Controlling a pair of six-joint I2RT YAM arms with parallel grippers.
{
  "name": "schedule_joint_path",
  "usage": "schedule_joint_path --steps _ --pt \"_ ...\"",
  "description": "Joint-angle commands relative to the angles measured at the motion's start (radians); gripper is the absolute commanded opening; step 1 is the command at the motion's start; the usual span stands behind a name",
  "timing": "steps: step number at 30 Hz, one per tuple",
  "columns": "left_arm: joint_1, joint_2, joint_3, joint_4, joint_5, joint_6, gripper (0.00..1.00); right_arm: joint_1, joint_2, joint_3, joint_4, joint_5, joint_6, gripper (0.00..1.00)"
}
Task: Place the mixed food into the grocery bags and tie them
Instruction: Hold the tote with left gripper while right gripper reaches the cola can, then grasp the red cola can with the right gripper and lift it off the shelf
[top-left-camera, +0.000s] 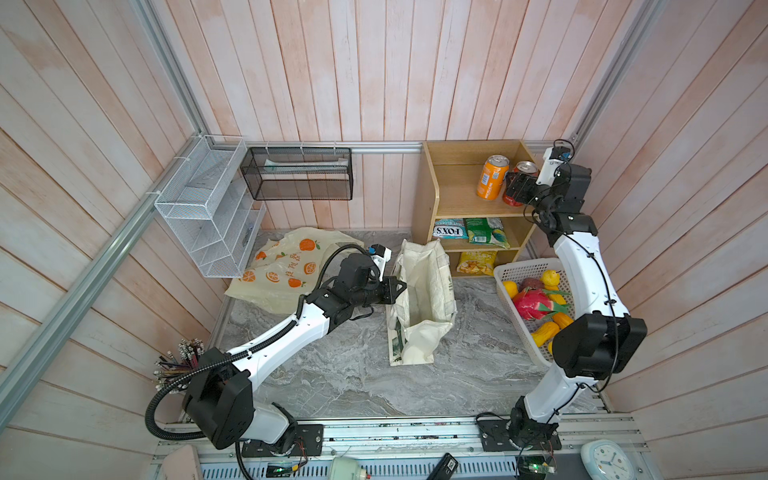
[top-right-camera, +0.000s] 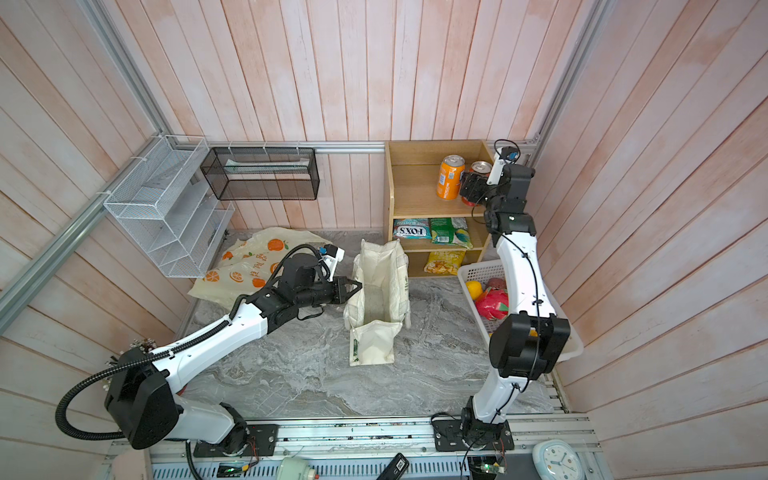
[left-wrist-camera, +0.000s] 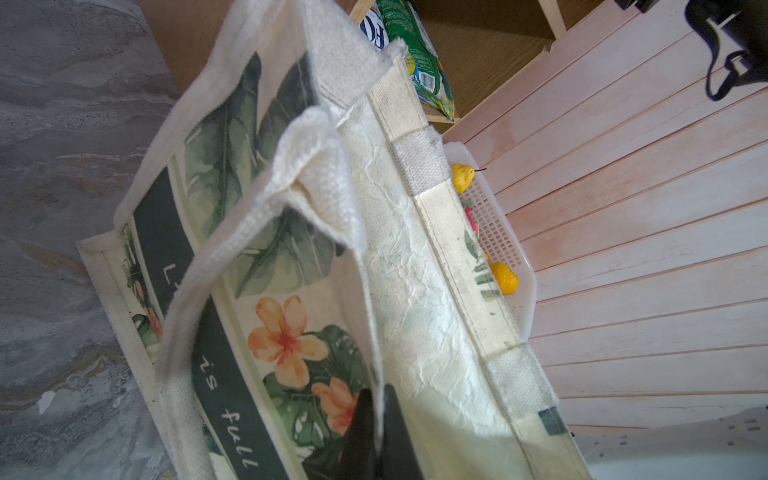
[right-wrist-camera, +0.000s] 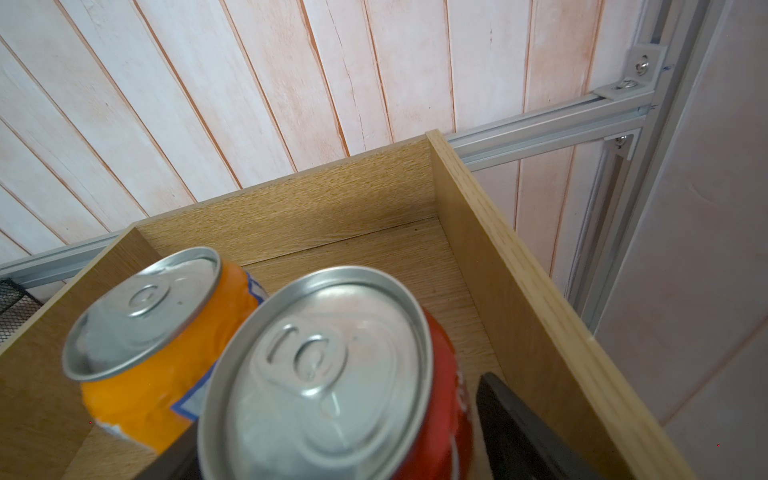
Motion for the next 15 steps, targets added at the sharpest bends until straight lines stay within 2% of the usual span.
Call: schedule_joint_path --steps 1,11,15 --pt "0.003 0.008 -0.024 0.016 0.017 -0.007 0.00 0.010 0.031 0.041 0.038 0.024 -0.021 0.85" --pt "0.004 0.012 -0.026 0.020 0.019 -0.013 0.00 0.015 0.059 0.043 0.069 0.031 -0.039 0.84" --pt "0.002 0.013 -0.028 0.020 0.020 -0.015 0.00 0.014 0.067 0.043 0.069 0.030 -0.049 0.78"
